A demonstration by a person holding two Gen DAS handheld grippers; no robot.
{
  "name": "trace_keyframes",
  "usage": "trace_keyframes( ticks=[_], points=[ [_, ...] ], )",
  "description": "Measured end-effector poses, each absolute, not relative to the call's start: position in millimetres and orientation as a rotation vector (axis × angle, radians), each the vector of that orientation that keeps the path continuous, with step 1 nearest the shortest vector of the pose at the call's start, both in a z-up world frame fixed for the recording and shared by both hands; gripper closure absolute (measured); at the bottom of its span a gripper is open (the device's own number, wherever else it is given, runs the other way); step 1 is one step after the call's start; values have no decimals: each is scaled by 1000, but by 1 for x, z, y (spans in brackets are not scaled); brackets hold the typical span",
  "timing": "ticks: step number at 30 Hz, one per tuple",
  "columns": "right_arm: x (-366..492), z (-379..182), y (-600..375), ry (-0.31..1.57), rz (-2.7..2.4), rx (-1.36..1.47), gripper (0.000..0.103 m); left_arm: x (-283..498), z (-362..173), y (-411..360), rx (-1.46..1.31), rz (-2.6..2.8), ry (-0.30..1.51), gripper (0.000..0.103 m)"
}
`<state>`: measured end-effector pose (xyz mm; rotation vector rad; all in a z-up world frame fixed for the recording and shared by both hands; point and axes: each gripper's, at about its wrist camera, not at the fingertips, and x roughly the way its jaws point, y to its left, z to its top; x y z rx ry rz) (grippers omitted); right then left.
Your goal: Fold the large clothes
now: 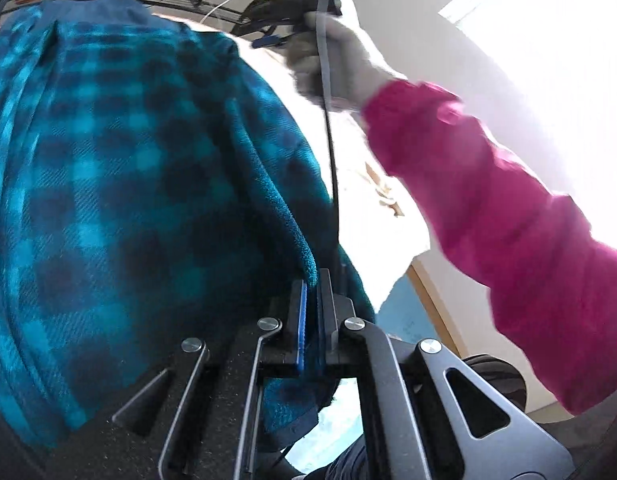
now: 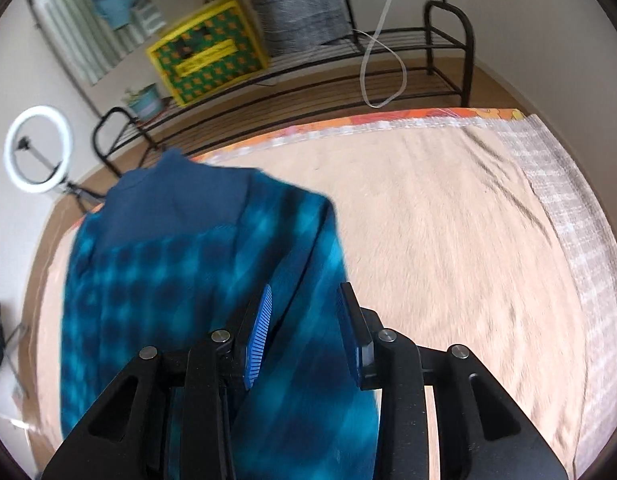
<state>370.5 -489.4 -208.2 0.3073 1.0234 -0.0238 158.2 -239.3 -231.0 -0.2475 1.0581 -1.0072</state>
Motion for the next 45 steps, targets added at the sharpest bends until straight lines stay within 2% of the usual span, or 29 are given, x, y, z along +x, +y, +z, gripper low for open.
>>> trace_keyframes(
  ticks=[3, 5, 6, 9, 19, 23, 28, 36, 45],
  points=[
    [387, -223, -495, 1047, -64, 333, 72, 155, -230, -244, -236, -1022, 1057, 102],
    [392, -229, -497, 1053, -68, 346, 83, 156, -228, -246, -227, -1024, 1055, 102],
    [395, -232, -497, 1062, -68, 348, 97, 157, -228, -247, -220, -1023, 1053, 102],
    [395, -236, -497, 1085, -90, 336, 101, 157, -229, -246, -227, -1028, 1057, 102],
    [376, -176, -491, 976, -93, 267, 101, 154, -228, -243, -259, -1057, 1048, 102],
    [372, -142, -449, 933, -79, 119, 102, 150, -229, -234, -278, -1052, 1049, 102],
    [382, -130, -388, 931, -7, -28, 102, 142, -238, -214, -339, -1016, 1078, 102],
    [424, -181, -317, 1001, 66, -155, 102, 157, -273, -202, -407, -932, 1159, 102],
    [440, -248, -308, 1089, 110, -110, 101, 152, -290, -213, -352, -885, 1180, 102]
  ],
)
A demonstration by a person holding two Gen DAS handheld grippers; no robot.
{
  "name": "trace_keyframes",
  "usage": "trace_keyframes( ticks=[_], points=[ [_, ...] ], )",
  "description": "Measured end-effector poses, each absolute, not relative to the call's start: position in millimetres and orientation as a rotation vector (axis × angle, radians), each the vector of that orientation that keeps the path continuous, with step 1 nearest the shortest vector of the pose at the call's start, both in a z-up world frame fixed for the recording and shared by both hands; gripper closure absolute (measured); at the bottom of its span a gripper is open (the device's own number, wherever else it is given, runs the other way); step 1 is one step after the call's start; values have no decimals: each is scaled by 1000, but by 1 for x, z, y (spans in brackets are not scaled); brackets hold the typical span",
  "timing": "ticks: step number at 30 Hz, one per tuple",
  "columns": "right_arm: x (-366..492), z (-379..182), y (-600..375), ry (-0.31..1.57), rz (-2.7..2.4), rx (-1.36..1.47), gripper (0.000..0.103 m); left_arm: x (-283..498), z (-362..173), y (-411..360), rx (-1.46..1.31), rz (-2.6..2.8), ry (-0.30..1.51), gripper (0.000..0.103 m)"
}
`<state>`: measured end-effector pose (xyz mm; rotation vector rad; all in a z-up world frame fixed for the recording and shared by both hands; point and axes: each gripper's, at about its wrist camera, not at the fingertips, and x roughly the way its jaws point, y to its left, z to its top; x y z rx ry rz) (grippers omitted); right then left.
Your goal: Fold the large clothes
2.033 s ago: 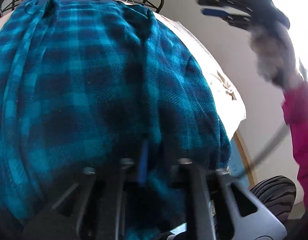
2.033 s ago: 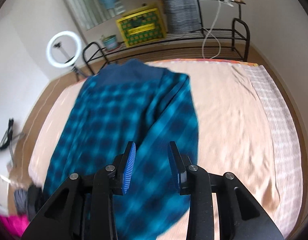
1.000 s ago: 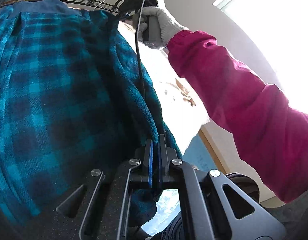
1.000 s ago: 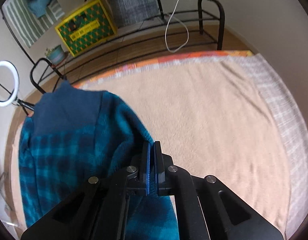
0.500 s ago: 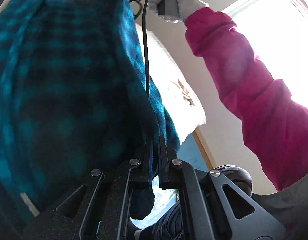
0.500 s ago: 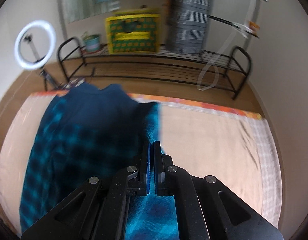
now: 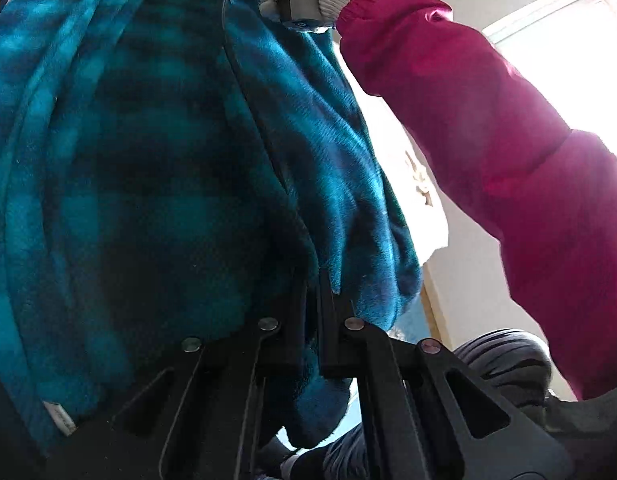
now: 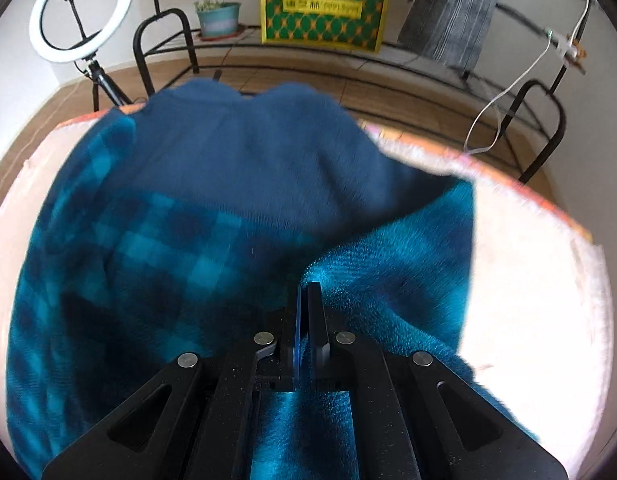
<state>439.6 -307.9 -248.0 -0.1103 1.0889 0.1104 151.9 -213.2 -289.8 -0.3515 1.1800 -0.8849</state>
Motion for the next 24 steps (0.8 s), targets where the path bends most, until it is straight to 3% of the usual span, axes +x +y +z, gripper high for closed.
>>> trace_keyframes(
  ticks=[3, 8, 10, 12, 19, 24],
  points=[
    [435, -242, -317, 1080, 122, -49, 100, 151, -288, -217, -326, -879, 1166, 102],
    [401, -181, -345, 1002, 174, 86, 96, 154, -278, -217, -307, -868, 1156, 100],
    [376, -150, -357, 959, 185, 110, 96, 151, -271, -215, -299, -859, 1149, 85],
    [347, -123, -372, 928, 199, 136, 96, 145, -265, -210, -289, -838, 1127, 81],
    [218, -62, -421, 849, 231, 197, 92, 126, -248, -192, -253, -818, 1066, 81],
    [136, -79, -451, 885, 255, 273, 90, 116, -237, -181, -165, -852, 1011, 81]
  ],
)
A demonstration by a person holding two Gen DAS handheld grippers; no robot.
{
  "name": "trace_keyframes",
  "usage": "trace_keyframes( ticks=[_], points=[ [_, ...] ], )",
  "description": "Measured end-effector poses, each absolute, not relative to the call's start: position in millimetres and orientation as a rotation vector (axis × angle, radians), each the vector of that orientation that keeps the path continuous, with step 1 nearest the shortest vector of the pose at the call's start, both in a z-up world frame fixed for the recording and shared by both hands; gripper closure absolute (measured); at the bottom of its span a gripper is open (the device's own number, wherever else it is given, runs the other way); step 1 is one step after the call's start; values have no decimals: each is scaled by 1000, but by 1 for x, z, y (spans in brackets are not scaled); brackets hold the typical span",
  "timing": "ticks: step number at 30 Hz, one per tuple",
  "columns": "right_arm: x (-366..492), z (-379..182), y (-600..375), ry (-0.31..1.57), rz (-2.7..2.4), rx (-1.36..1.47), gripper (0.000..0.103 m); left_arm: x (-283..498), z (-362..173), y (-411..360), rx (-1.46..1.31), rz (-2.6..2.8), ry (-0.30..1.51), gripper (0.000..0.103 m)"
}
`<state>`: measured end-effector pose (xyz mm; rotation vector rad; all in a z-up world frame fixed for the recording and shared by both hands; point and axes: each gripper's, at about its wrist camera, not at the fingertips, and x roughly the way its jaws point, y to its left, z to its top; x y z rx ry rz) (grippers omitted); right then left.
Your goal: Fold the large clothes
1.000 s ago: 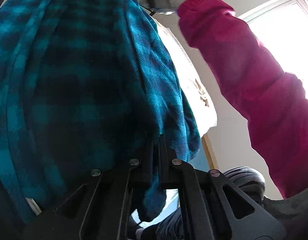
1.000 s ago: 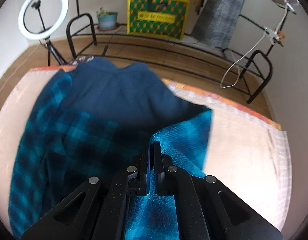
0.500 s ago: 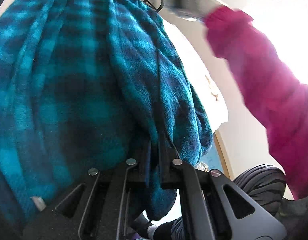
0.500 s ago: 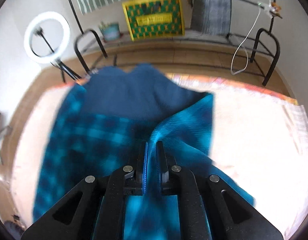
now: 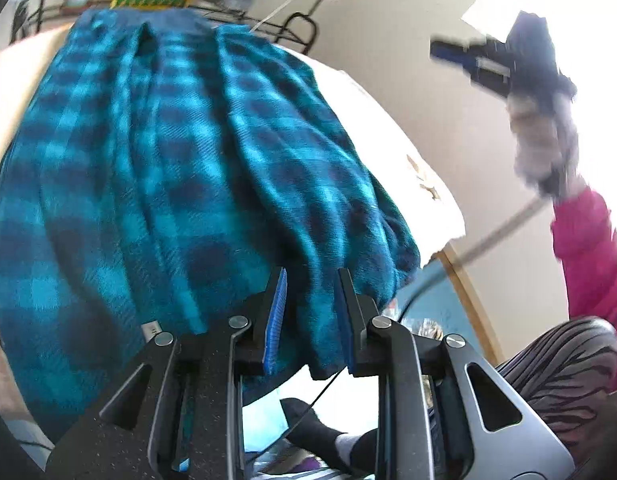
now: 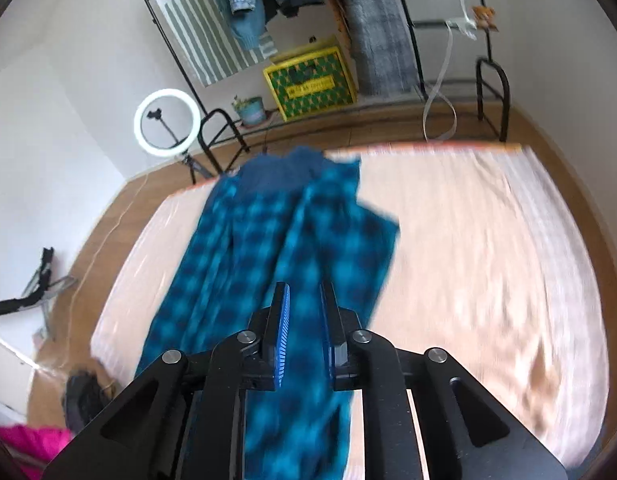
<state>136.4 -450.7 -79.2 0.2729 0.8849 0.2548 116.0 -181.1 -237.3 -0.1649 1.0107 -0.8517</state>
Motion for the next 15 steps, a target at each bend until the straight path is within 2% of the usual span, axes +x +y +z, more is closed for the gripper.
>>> trace_keyframes(
  ticks=[2, 4, 6, 9, 15],
  points=[
    [107, -99, -454, 915, 275, 314, 89, 111, -234, -186, -125, -868, 999, 81],
    [89, -120, -454, 955, 296, 353, 80, 107, -232, -199, -79, -892, 993, 81],
    [70, -151, -447, 1010, 322, 370, 78, 103, -230, -214, -52, -925, 995, 80],
    [58, -185, -441, 1063, 339, 405, 78, 98, -228, -240, -18, -986, 1009, 65],
    [68, -234, -446, 1114, 328, 536, 70, 97, -237, -298, 110, -953, 1020, 64]
  ],
)
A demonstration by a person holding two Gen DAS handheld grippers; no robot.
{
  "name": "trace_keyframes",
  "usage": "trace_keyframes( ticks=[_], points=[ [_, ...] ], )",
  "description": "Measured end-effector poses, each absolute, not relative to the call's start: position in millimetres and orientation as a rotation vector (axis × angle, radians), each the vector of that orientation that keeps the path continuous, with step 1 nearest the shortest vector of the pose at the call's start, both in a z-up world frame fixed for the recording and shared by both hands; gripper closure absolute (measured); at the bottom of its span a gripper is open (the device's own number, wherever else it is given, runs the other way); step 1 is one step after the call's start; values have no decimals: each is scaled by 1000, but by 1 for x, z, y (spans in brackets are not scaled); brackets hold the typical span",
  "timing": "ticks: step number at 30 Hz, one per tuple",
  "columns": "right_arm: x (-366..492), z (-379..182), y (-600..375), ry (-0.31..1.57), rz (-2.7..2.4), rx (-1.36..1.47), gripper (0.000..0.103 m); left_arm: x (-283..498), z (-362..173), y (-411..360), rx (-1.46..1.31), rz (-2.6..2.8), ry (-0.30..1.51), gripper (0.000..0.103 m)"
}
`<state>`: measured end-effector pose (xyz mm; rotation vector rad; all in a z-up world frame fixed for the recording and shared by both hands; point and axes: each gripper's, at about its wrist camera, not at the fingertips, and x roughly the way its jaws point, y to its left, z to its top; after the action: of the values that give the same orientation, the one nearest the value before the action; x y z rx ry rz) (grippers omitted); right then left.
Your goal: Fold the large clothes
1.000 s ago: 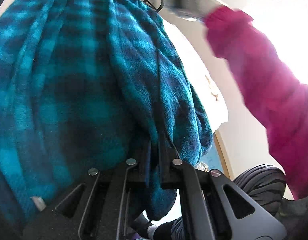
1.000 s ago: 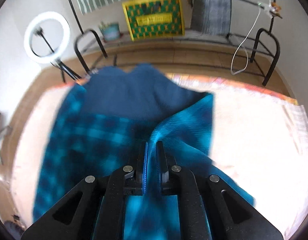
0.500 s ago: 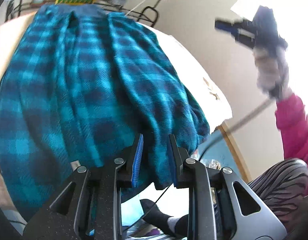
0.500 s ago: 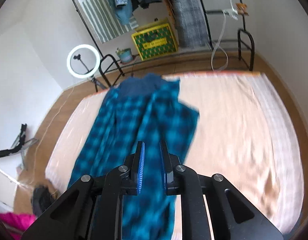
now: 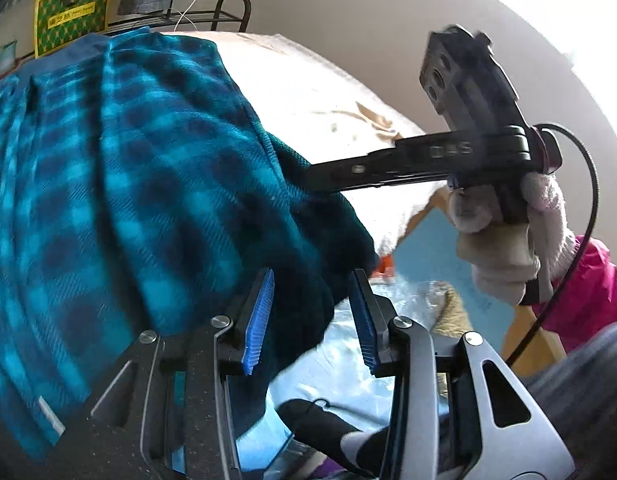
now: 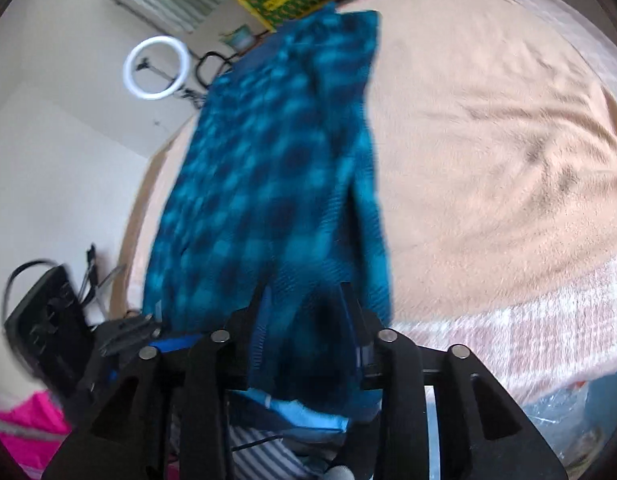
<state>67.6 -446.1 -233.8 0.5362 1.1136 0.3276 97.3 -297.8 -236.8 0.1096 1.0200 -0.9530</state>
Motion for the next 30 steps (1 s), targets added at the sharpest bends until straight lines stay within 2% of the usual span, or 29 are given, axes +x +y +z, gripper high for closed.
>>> trace_keyframes(
  ticks=[5, 6, 7, 8, 9, 10, 11, 13, 19, 24, 27, 29, 30],
  points=[
    [91, -249, -463, 1072, 345, 667, 70, 111, -259, -321, 180, -861, 1035, 64],
    [95, -252, -464, 1068, 345, 684, 70, 116, -266, -321, 167, -852, 1050, 73],
    [103, -257, -465, 1066, 333, 699, 70, 119, -268, -320, 155, -845, 1041, 90],
    [108, -258, -465, 1066, 323, 696, 70, 121, -268, -317, 149, -835, 1036, 96],
    [113, -261, -463, 1069, 305, 678, 73, 127, -268, -312, 108, -850, 1061, 98],
    [117, -262, -462, 1076, 294, 659, 91, 131, -268, -309, 70, -858, 1080, 98],
    [119, -263, -460, 1083, 286, 640, 98, 134, -266, -305, 32, -869, 1097, 99],
    [122, -256, -455, 1077, 283, 591, 99, 138, -257, -299, -34, -896, 1106, 99],
    [121, -215, -453, 1038, 263, 449, 100, 144, -238, -303, -236, -987, 1147, 99],
    [122, -217, -468, 1051, 204, 427, 100, 142, -252, -330, -145, -956, 1140, 99],
    [122, -239, -475, 1096, 165, 448, 97, 131, -263, -343, -38, -945, 1149, 91],
    [114, -245, -481, 1092, 164, 468, 97, 122, -259, -340, -8, -949, 1112, 78],
    [111, -245, -484, 1088, 172, 488, 97, 113, -254, -335, 28, -944, 1073, 66]
  ],
)
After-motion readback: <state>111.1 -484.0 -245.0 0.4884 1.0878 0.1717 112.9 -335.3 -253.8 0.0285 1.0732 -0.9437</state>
